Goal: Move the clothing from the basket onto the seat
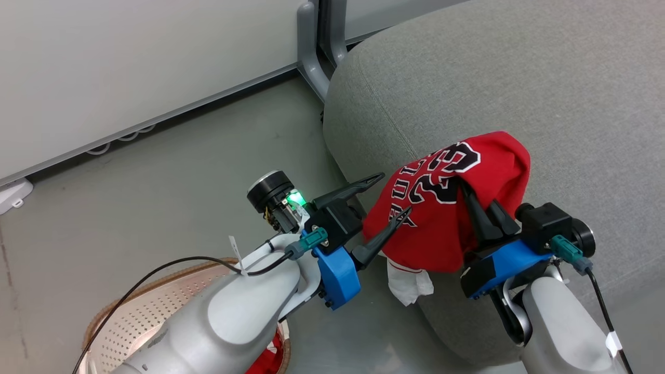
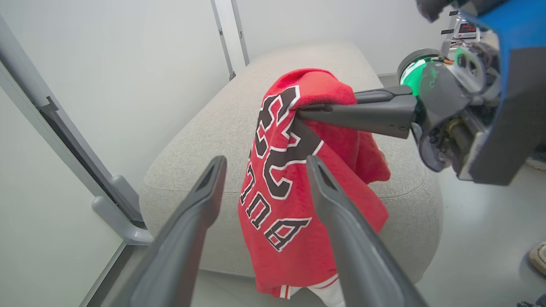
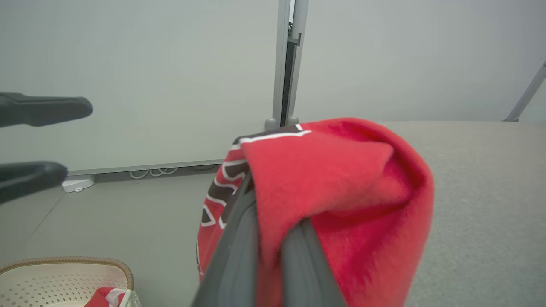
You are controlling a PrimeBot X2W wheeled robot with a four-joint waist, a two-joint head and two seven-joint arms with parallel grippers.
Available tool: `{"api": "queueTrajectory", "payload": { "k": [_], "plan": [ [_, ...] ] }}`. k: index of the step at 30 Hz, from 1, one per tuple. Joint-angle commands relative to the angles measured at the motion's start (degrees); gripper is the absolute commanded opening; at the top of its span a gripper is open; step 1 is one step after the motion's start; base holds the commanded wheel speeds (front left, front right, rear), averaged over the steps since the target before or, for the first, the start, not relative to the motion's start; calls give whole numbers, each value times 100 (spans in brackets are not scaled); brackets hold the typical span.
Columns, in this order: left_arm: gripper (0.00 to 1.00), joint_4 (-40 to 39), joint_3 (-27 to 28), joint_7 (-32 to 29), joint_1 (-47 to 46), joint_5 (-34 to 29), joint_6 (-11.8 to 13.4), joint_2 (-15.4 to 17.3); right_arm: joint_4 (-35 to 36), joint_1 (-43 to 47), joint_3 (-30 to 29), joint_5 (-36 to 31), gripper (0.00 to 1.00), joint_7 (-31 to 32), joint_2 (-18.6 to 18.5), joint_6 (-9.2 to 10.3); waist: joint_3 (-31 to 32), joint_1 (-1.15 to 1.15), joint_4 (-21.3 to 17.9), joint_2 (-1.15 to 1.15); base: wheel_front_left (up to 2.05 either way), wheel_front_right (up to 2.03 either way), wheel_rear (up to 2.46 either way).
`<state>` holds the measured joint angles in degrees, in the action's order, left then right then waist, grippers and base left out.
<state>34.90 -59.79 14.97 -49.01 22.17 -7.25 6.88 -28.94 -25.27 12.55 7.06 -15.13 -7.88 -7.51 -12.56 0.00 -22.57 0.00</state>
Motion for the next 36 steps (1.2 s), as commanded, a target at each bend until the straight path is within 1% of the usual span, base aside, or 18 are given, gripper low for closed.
{"api": "queueTrajectory", "payload": {
  "k": [1, 7, 12, 15, 19, 25, 31, 36],
  "plan": [
    [100, 8, -13, 5, -74, 36, -16, 22, 42, 53, -43, -25, 0, -3, 35, 4, -61, 0, -60, 0, 0, 0, 0],
    [100, 1, -62, 6, -129, 52, -16, 54, 123, 82, -161, -61, 0, -3, 81, 4, -158, 0, -116, 0, 0, 0, 0],
    [100, -16, -66, 10, -141, 71, -1, 83, 352, -113, -323, -121, 0, -3, 86, 4, -285, 0, -62, 0, 0, 0, 0],
    [100, -74, -44, 6, -219, 69, 36, 93, 556, -337, -512, -135, 0, -3, 23, 4, -484, 0, 2, 0, 0, 0, 0],
    [100, -194, -18, -15, -356, 3, 67, 203, 820, -842, -901, -149, 0, -3, -109, 4, -861, 0, 96, 0, 0, 0, 0],
    [100, -468, -2, -145, -703, -128, 102, 423, 1214, -1810, -1631, -175, 0, -3, -526, 5, -1676, 0, 258, 0, 0, 0, 0],
    [100, -838, 6, -333, -1061, -258, 108, 678, 1512, -2593, -2510, -78, 0, -3, -1081, 5, -2501, 0, 417, 0, 0, 0, 0],
    [100, -1143, 63, -462, -1298, -342, 143, 901, 1318, -2926, -3031, 56, 0, -2, -1444, 5, -3000, 0, 486, 0, 0, 0, 0]
  ]
}}
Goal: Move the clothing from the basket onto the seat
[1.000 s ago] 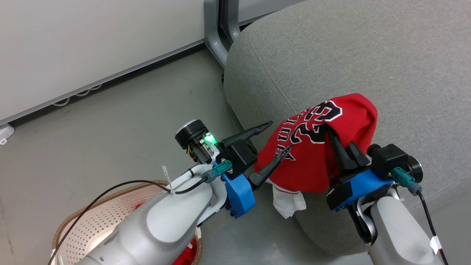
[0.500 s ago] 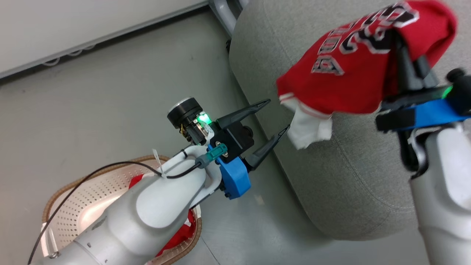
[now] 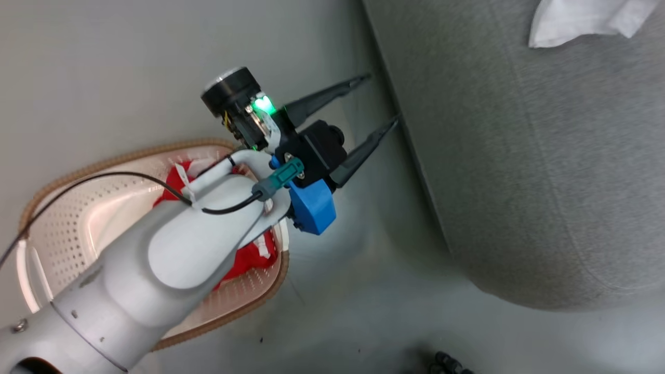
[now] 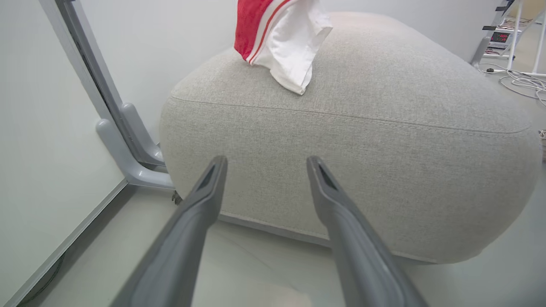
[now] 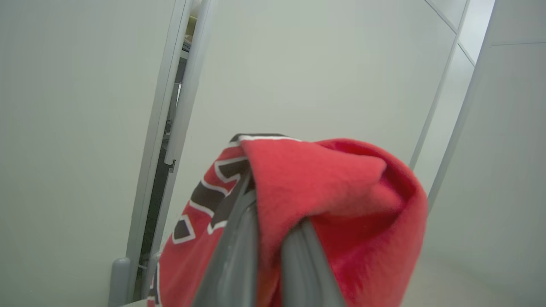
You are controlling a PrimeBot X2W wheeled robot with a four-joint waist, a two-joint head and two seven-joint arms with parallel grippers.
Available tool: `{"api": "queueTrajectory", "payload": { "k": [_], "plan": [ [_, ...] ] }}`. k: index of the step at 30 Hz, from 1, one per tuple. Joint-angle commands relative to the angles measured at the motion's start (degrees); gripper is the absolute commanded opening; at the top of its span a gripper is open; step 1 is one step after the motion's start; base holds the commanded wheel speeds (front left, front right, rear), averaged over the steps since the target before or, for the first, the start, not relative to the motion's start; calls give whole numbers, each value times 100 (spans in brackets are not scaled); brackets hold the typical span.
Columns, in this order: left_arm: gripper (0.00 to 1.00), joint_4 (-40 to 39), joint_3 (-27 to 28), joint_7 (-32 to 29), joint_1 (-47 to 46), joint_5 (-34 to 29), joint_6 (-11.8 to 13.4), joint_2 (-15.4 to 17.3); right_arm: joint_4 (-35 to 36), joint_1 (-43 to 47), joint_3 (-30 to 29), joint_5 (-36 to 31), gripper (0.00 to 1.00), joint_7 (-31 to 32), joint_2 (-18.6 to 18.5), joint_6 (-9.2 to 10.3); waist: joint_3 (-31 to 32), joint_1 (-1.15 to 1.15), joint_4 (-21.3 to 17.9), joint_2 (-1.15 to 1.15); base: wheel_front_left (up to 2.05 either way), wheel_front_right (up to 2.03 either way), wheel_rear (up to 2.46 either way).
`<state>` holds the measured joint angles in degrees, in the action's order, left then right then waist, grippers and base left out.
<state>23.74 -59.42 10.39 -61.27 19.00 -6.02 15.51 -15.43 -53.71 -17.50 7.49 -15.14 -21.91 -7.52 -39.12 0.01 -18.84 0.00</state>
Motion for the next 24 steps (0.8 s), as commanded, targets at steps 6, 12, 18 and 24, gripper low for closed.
{"api": "queueTrajectory", "payload": {
  "k": [6, 12, 18, 24],
  "plan": [
    [100, -332, 48, -115, -236, -98, 81, 211, -709, -172, -325, 95, 0, -1, -273, 6, -731, -1, 190, 0, 0, 0, 0],
    [100, -517, 30, -169, -217, -99, 142, 326, -1421, -34, -417, 9, 0, -2, -136, 6, -890, -1, 198, 0, 0, 0, 0],
    [100, -599, 10, -219, -195, -63, 173, 424, -1988, 93, -413, -66, 0, -1, 94, 6, -919, -1, 167, 0, 0, 0, 0],
    [100, -640, -8, -250, -165, -45, 192, 485, -2297, 143, -428, -105, 0, -1, 201, 6, -885, -1, 164, 0, 0, 0, 0]
  ]
}}
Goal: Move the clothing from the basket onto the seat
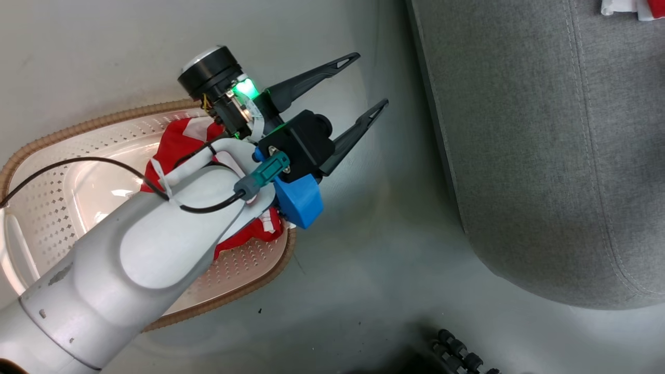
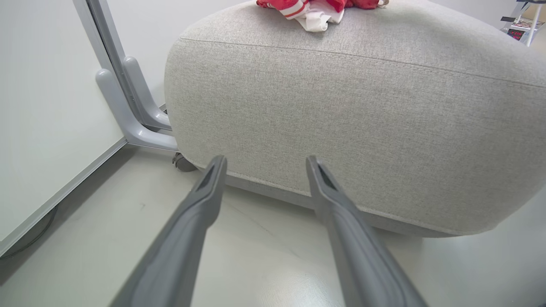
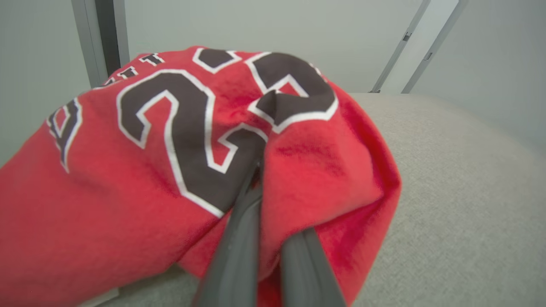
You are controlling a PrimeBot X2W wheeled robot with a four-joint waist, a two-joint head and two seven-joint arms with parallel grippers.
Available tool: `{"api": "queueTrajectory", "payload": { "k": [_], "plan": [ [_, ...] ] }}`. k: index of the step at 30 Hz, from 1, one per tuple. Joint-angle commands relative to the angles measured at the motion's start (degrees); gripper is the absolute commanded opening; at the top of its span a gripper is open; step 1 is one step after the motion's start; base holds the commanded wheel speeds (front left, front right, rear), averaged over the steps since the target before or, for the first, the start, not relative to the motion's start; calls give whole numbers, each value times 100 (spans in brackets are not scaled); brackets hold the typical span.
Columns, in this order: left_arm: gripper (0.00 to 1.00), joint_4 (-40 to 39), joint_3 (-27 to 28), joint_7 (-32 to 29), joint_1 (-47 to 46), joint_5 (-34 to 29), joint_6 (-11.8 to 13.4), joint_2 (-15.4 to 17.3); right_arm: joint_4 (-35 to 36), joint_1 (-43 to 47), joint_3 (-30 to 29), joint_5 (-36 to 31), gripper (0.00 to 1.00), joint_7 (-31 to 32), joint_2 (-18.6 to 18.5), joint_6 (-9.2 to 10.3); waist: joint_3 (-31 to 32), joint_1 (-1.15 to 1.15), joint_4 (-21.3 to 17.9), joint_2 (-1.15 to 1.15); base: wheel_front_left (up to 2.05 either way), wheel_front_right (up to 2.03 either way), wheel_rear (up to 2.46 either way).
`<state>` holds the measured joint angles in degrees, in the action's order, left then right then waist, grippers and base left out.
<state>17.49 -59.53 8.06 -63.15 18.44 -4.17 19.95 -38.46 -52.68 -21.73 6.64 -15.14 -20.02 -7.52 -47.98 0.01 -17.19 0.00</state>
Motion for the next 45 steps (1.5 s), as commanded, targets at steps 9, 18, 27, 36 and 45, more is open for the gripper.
{"api": "queueTrajectory", "payload": {
  "k": [9, 18, 27, 36, 45],
  "plan": [
    [100, 101, -5, 219, 243, 128, 122, -34, 436, 639, -288, 5, 100, -1, 280, 6, 525, -1, -15, 0, 0, 0, 0],
    [100, 504, 226, 609, 812, 519, 356, -259, 1193, 1772, -119, -199, 100, -1, 422, 6, 1634, -1, 24, 0, 0, 0, 0],
    [100, 501, 1082, 715, 1643, 848, 731, -383, 1927, 2383, 779, -343, 100, -1, 506, 6, 2724, -1, 338, 0, 0, 0, 0],
    [100, 195, 2336, 716, 2813, 676, 891, -458, 2116, 2807, 1835, -217, 100, -1, 742, 6, 3574, -1, 865, 0, 0, 0, 0],
    [100, -16, 3588, 716, 3885, 362, 854, -707, 2174, 3416, 2393, -231, 100, -1, 1024, 6, 4198, -1, 1398, 0, 0, 0, 0]
  ]
}}
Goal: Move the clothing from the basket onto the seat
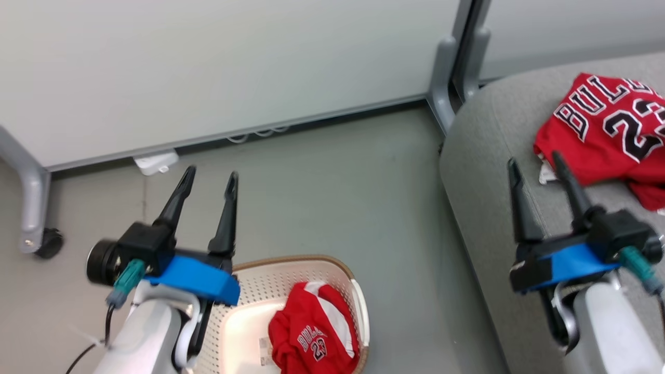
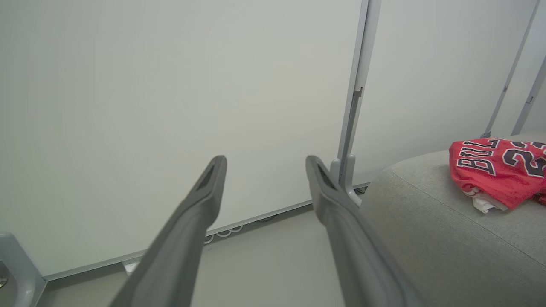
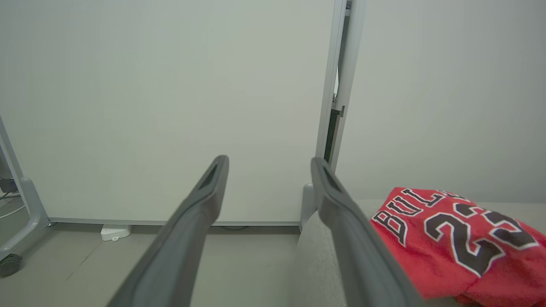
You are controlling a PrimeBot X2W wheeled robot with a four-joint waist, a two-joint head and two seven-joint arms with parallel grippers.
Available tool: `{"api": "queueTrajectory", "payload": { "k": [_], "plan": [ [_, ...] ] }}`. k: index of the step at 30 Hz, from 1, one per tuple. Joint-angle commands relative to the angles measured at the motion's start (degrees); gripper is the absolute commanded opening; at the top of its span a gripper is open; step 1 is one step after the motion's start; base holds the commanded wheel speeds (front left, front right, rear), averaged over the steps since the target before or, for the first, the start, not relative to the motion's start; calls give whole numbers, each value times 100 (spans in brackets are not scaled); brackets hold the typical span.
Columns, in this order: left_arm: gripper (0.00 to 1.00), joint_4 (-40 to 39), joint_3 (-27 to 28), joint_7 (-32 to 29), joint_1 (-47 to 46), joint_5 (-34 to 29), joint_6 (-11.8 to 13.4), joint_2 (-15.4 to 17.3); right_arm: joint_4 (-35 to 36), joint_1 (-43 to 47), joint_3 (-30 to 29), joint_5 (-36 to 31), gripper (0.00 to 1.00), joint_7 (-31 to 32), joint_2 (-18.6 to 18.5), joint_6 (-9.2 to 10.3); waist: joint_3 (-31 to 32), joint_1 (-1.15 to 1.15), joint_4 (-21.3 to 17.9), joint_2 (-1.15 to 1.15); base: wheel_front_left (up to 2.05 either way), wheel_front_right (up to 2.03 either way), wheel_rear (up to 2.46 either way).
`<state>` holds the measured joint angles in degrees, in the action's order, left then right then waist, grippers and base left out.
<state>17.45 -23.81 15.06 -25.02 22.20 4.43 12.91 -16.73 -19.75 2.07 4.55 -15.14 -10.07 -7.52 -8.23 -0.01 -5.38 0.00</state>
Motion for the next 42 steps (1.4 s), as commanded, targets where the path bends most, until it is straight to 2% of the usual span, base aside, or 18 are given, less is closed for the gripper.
{"api": "queueTrajectory", "payload": {
  "k": [1, 8, 17, 27, 42],
  "plan": [
    [100, -21, 128, 16, 204, -60, -22, -22, -8, 188, 52, -28, 100, -1, 60, 6, 282, 1, 260, 0, 0, 0, 0],
    [100, -136, 763, 16, 1055, -496, -217, -184, -5, 730, 159, 2, 100, -1, 255, 5, 662, 1, 499, 0, 0, 0, 0],
    [100, -238, 1379, 17, 1774, -948, -603, -582, 173, 1440, -34, 30, 100, -1, 422, 6, 887, 1, 641, 0, 0, 0, 0],
    [100, -209, 1754, 17, 2071, -1241, -827, -819, 229, 1912, -243, -11, 100, -1, 556, 5, 1032, 1, 651, 0, 0, 0, 0],
    [100, -130, 2006, 17, 2024, -1441, -1006, -939, 155, 1897, -200, -58, 100, -1, 593, 5, 1032, 1, 606, 0, 0, 0, 0]
  ]
}}
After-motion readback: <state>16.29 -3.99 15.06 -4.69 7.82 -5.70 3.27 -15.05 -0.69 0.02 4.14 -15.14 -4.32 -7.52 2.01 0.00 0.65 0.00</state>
